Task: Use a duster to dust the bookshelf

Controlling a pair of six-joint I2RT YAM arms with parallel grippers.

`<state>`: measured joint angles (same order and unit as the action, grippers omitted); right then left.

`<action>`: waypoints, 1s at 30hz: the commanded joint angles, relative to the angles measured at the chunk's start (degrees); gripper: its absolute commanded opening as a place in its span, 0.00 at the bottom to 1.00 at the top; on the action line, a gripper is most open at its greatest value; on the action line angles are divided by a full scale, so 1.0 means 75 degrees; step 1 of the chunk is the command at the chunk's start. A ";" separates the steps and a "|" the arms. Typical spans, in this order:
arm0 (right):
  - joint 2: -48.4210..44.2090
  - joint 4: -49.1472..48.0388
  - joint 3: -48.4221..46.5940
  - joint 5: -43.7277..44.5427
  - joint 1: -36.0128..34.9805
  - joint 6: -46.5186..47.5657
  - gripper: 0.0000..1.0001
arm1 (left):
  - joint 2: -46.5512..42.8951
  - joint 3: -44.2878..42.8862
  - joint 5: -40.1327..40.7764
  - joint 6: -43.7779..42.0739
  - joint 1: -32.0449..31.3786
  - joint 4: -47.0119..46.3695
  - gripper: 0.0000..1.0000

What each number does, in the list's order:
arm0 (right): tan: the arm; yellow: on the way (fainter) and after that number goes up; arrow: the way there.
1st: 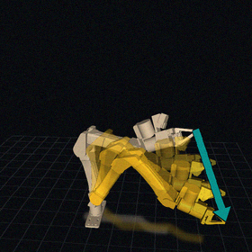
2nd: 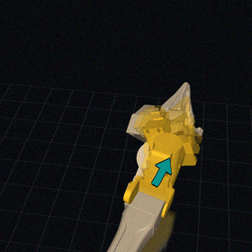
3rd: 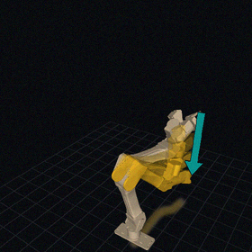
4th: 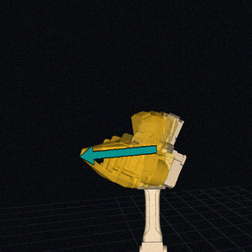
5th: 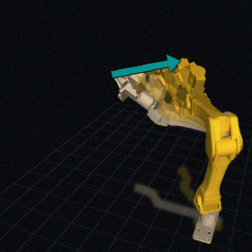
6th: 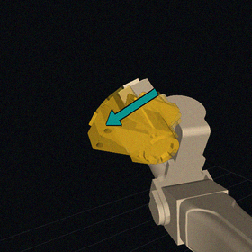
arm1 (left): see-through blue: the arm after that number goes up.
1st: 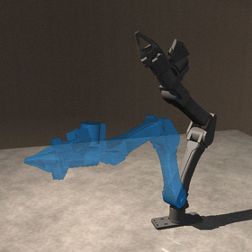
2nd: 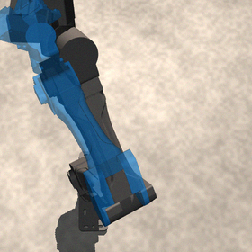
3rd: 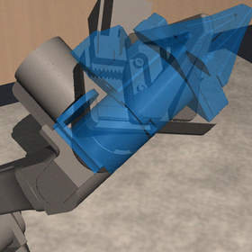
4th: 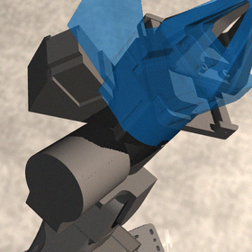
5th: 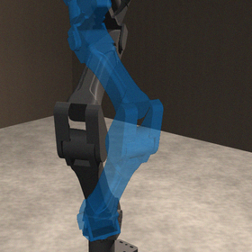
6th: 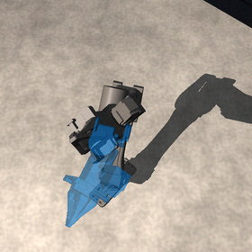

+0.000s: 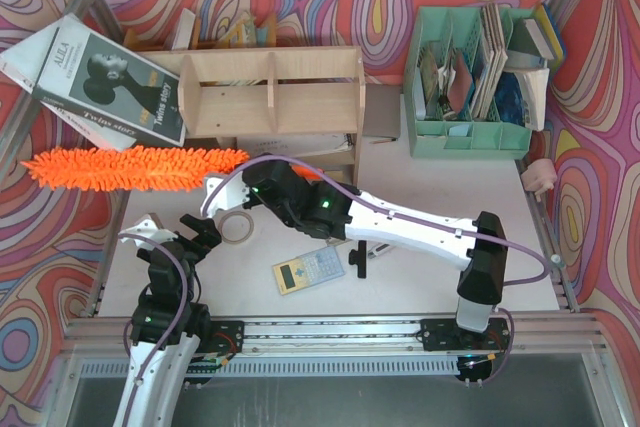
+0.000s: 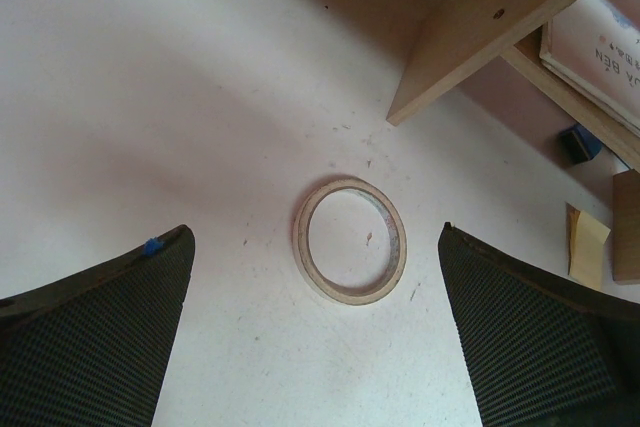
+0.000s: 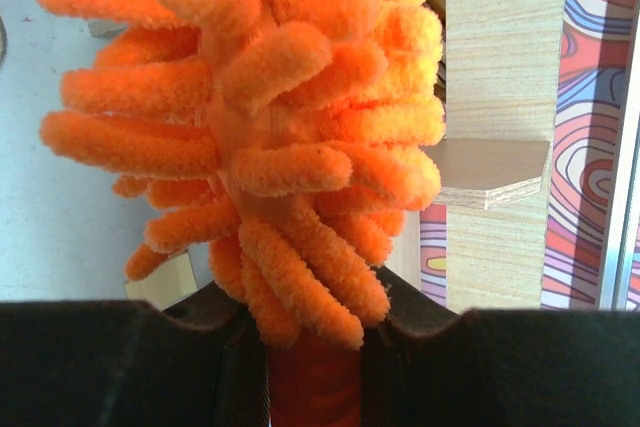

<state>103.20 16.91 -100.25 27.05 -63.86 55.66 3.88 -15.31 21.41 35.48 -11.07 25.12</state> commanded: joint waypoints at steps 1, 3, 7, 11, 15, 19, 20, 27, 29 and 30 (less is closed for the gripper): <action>-0.0383 -0.0734 -0.0150 0.0144 0.0098 0.0140 0.00 | 0.0041 0.0132 -0.0025 -0.0139 0.0035 -0.0187 0.99; -0.0460 -0.0806 0.0029 0.0143 0.0120 0.0088 0.00 | 0.0026 0.0140 -0.0024 -0.0132 0.0035 -0.0186 0.98; -0.0537 -0.0767 0.0189 0.0110 0.0246 -0.0103 0.00 | 0.0014 0.0146 -0.0008 -0.0126 0.0035 -0.0186 0.98; -0.0553 -0.0799 0.0242 0.0118 0.0390 -0.0255 0.00 | 0.0022 0.0131 0.0005 -0.0127 0.0035 -0.0165 0.98; -0.0614 -0.0662 0.0256 -0.0026 0.0802 -0.0744 0.00 | -0.0050 0.0142 0.0017 -0.0127 0.0035 -0.0148 0.99; -0.0668 -0.0711 0.0416 -0.0056 0.1099 -0.0904 0.00 | -0.0072 0.0143 0.0028 -0.0122 0.0035 -0.0119 0.99; -0.0664 -0.0742 0.0453 -0.0045 0.1118 -0.0904 0.00 | -0.0062 0.0143 0.0019 -0.0125 0.0035 -0.0126 0.99; -0.0440 -0.0562 0.0135 -0.0122 0.1106 -0.0871 0.00 | -0.0036 0.0137 0.0022 -0.0126 0.0035 -0.0130 0.99; -0.0295 -0.0479 -0.0196 -0.0143 0.1074 -0.0850 0.00 | -0.0057 0.0131 0.0022 -0.0126 0.0027 -0.0117 0.99; -0.0274 -0.0472 -0.0386 -0.0149 0.1063 -0.0838 0.00 | -0.0069 0.0140 0.0026 -0.0132 0.0034 -0.0116 0.99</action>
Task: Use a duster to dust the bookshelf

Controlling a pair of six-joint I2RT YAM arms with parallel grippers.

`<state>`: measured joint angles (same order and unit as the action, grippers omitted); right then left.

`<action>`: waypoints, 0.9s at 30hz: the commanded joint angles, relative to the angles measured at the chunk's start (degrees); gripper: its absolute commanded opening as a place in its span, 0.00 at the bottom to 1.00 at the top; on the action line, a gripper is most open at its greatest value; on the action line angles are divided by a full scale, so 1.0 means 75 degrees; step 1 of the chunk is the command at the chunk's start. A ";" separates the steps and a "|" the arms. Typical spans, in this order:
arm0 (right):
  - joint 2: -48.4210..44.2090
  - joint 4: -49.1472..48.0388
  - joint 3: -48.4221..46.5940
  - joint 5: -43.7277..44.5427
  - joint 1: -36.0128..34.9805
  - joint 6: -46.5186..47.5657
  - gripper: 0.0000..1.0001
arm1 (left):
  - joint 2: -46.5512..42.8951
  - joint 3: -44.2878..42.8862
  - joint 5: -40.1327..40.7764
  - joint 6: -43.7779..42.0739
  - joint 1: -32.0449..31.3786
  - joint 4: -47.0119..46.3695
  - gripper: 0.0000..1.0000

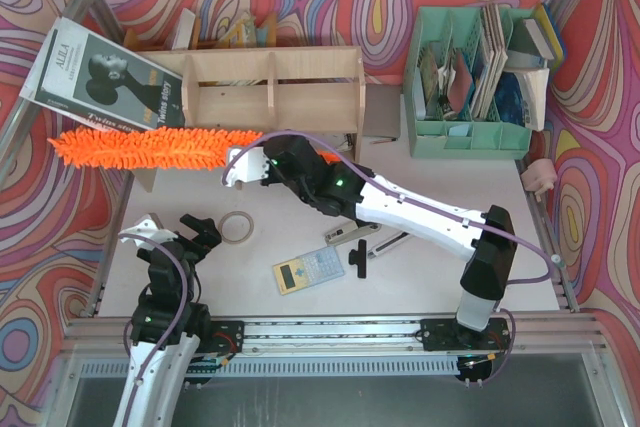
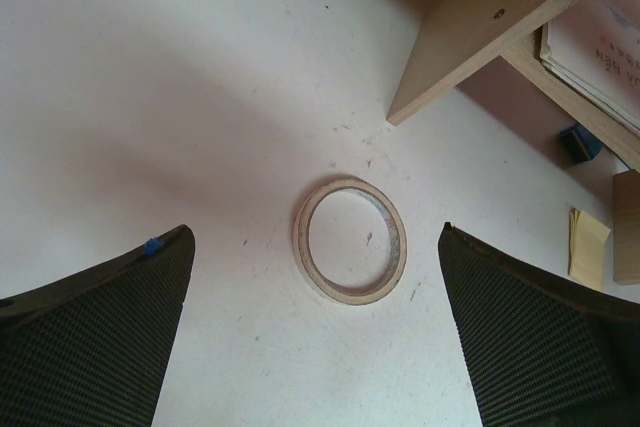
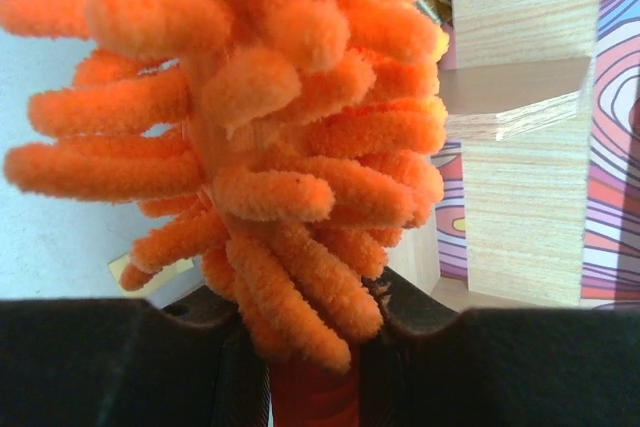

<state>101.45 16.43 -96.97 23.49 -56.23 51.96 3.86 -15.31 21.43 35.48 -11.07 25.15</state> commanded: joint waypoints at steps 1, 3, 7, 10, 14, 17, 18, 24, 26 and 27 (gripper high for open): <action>0.0142 -0.0423 -0.1004 0.0320 0.0029 -0.0343 0.00 | -0.0069 0.0143 0.0015 -0.0127 0.0035 -0.0123 0.99; 0.0293 -0.0432 -0.1371 0.0231 0.0012 -0.0363 0.00 | -0.0063 0.0143 0.0013 -0.0127 0.0035 -0.0126 0.99; 0.0563 -0.0485 -0.1933 0.0053 -0.0007 -0.0294 0.00 | -0.0063 0.0143 0.0027 -0.0126 0.0035 -0.0125 0.98; 0.0794 -0.0457 -0.2234 0.0049 -0.0036 -0.0208 0.00 | -0.0048 0.0143 0.0040 -0.0126 0.0035 -0.0127 0.99; 0.0868 -0.0496 -0.2074 0.0081 -0.0040 -0.0230 0.00 | -0.0023 0.0143 0.0022 -0.0126 0.0035 -0.0142 0.98; 0.0697 -0.0664 -0.1418 0.0057 -0.0039 -0.0325 0.00 | -0.0011 0.0143 0.0031 -0.0126 0.0035 -0.0154 0.98; 0.0662 -0.0704 -0.1226 0.0071 -0.0038 -0.0355 0.00 | -0.0010 0.0143 0.0017 -0.0126 0.0035 -0.0151 0.99; 0.0173 -0.0768 -0.0095 0.0232 -0.0032 -0.0642 0.00 | -0.0033 0.0143 0.0014 -0.0127 0.0035 -0.0142 0.99; 0.0048 -0.0806 0.0179 0.0291 -0.0021 -0.0655 0.00 | -0.0043 0.0143 0.0012 -0.0132 0.0035 -0.0143 0.99; 0.0050 -0.0793 0.0235 0.0298 -0.0021 -0.0667 0.00 | -0.0045 0.0143 0.0013 -0.0127 0.0035 -0.0151 0.99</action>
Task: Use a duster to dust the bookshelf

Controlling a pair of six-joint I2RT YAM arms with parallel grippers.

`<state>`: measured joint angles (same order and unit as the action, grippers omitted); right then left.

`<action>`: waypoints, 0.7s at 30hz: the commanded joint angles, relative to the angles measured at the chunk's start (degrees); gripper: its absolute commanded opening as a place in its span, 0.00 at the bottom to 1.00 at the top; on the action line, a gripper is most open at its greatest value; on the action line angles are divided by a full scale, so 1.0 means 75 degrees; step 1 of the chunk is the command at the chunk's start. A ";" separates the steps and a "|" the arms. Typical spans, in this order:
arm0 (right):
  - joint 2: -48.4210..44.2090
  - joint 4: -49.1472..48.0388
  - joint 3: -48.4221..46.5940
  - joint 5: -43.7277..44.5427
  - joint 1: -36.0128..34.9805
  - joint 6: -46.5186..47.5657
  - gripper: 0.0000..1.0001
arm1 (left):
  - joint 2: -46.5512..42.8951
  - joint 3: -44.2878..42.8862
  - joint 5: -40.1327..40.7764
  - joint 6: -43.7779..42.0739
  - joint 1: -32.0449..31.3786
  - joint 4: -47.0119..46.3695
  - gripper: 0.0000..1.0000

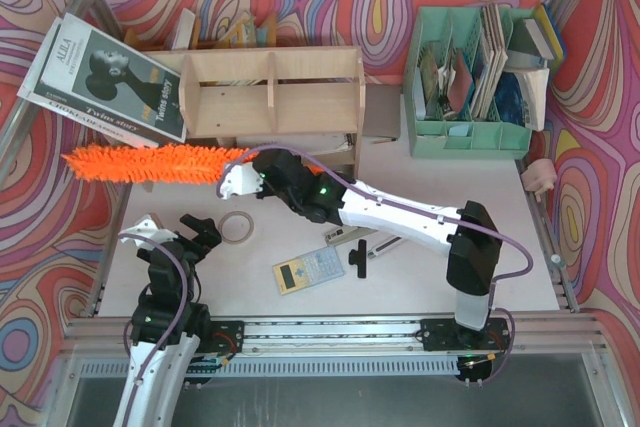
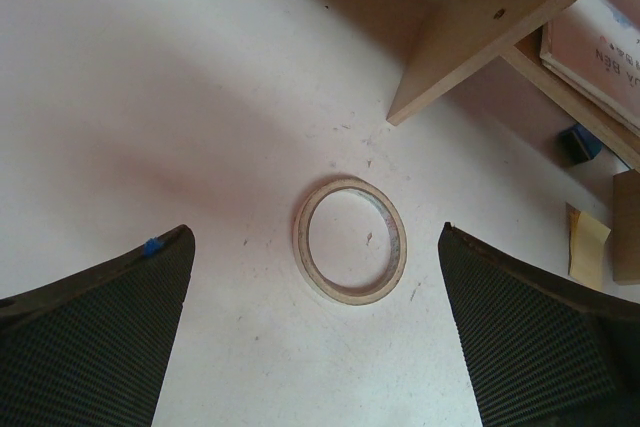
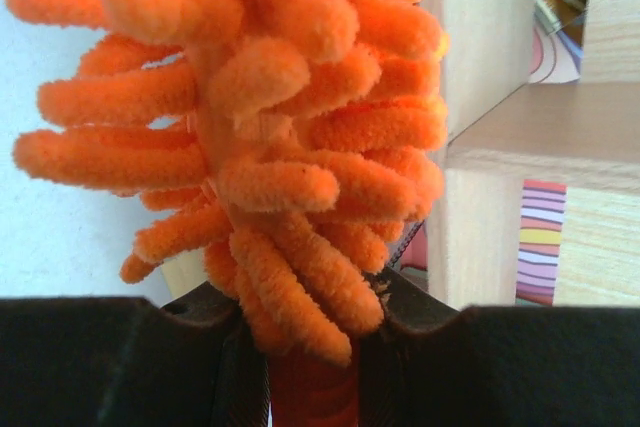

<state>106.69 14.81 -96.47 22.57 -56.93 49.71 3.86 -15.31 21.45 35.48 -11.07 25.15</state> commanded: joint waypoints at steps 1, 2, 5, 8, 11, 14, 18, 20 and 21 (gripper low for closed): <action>-0.0864 -0.0553 0.0170 0.0423 0.0077 -0.0385 0.00 | -0.0037 0.0143 0.0008 -0.0127 0.0033 -0.0159 0.98; -0.0919 -0.0537 0.0134 0.0419 0.0072 -0.0389 0.00 | -0.0034 0.0143 -0.0006 -0.0127 0.0034 -0.0170 0.98; -0.0895 -0.0286 -0.0288 0.0322 0.0026 -0.0425 0.00 | -0.0022 0.0143 -0.0012 -0.0126 0.0035 -0.0170 0.99; -0.0828 -0.0265 -0.0589 0.0348 -0.0220 -0.0206 0.00 | -0.0005 0.0143 -0.0028 -0.0137 0.0035 -0.0181 0.98; -0.0751 -0.0284 -0.0747 0.0377 -0.0435 0.0021 0.00 | -0.0016 0.0143 0.0010 -0.0127 0.0035 -0.0152 0.98; -0.0513 -0.0288 -0.0708 0.0411 -0.0466 0.0045 0.00 | -0.0059 0.0143 0.0043 -0.0120 0.0035 -0.0118 0.98; -0.0647 -0.0518 -0.0287 0.0436 -0.0451 -0.0047 0.00 | -0.0127 0.0149 0.0046 -0.0114 0.0035 -0.0086 0.98; -0.0656 -0.0538 -0.0185 0.0448 -0.0432 -0.0147 0.00 | -0.0111 0.0149 0.0046 -0.0115 0.0035 -0.0109 0.99; -0.0656 -0.0518 -0.0155 0.0454 -0.0420 -0.0193 0.00 | -0.0085 0.0145 0.0043 -0.0120 0.0035 -0.0113 0.99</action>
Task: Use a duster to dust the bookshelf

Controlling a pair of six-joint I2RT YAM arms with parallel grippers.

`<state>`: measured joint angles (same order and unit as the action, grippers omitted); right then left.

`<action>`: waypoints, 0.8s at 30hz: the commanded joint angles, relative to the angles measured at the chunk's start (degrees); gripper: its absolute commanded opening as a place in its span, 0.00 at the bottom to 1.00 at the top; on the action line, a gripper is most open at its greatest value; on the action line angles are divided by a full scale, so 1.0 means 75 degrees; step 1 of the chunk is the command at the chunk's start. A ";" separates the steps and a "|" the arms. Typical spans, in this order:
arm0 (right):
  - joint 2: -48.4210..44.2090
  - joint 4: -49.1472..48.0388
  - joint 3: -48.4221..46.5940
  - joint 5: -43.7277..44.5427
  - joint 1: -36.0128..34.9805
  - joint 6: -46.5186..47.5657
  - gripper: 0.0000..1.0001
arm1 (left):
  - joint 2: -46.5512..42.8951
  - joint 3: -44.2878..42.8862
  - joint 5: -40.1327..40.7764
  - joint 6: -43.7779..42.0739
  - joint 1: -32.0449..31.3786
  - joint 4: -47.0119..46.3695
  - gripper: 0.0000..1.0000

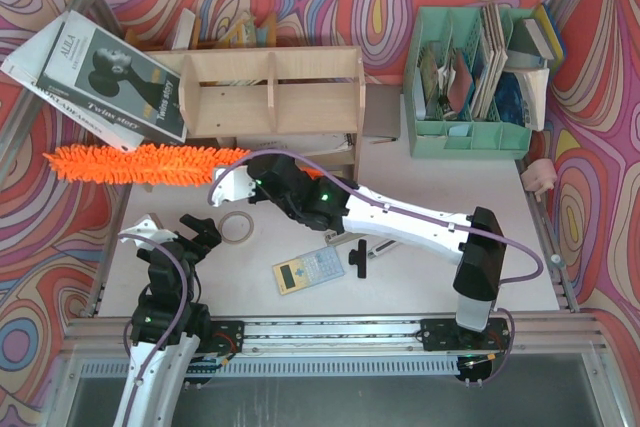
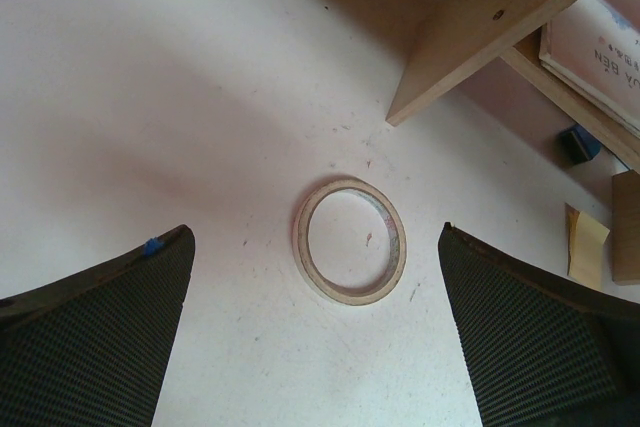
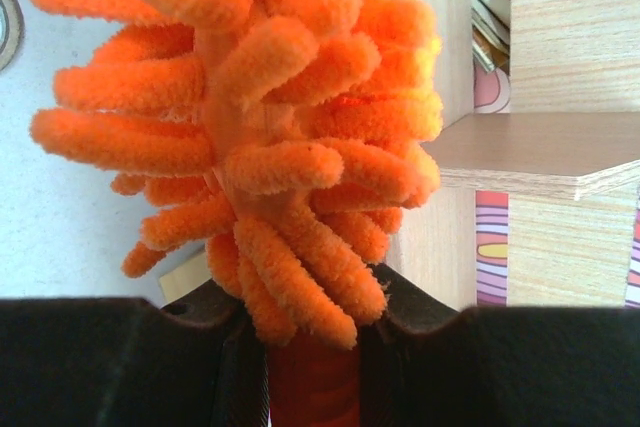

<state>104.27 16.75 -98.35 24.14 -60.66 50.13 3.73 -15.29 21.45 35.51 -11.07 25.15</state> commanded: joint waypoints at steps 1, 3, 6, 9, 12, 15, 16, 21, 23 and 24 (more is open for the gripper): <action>-0.0332 -0.0780 0.0117 0.0277 0.0109 -0.0290 0.00 | -0.0049 0.0140 0.0046 -0.0118 0.0035 -0.0124 0.99; -0.0332 -0.0725 0.0115 0.0228 0.0243 -0.0452 0.00 | -0.0029 0.0130 0.0046 -0.0126 0.0035 -0.0129 0.99; -0.0332 -0.0548 0.0141 0.0109 0.0580 -0.0808 0.00 | -0.0082 0.0128 0.0062 -0.0117 0.0034 -0.0090 0.99; -0.0600 -0.0565 0.0298 0.0094 0.0765 -0.0996 0.00 | -0.0202 0.0146 0.0089 -0.0111 0.0035 -0.0030 0.99; -0.0628 -0.0642 0.0397 0.0064 0.0830 -0.1091 0.00 | -0.0210 0.0151 0.0093 -0.0107 0.0035 -0.0034 0.99; -0.0555 -0.0554 0.0404 0.0125 0.0834 -0.1136 0.00 | -0.0154 0.0140 0.0093 -0.0106 0.0034 -0.0042 0.98; -0.0546 -0.0505 0.0412 0.0123 0.0829 -0.1146 0.00 | -0.0140 0.0131 0.0091 -0.0105 0.0035 -0.0037 0.98; -0.0566 -0.0358 0.0674 0.0098 0.0624 -0.1029 0.00 | -0.0167 0.0140 0.0112 -0.0105 0.0034 -0.0031 0.98; -0.0559 -0.0285 0.0819 0.0121 0.0451 -0.0961 0.00 | -0.0169 0.0132 0.0115 -0.0111 0.0035 -0.0026 0.99; -0.0552 -0.0253 0.0865 0.0115 0.0369 -0.0963 0.00 | -0.0161 0.0130 0.0116 -0.0106 0.0035 -0.0034 0.99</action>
<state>103.24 17.98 -92.95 21.91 -56.25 45.63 2.90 -15.29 21.47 35.51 -11.09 25.21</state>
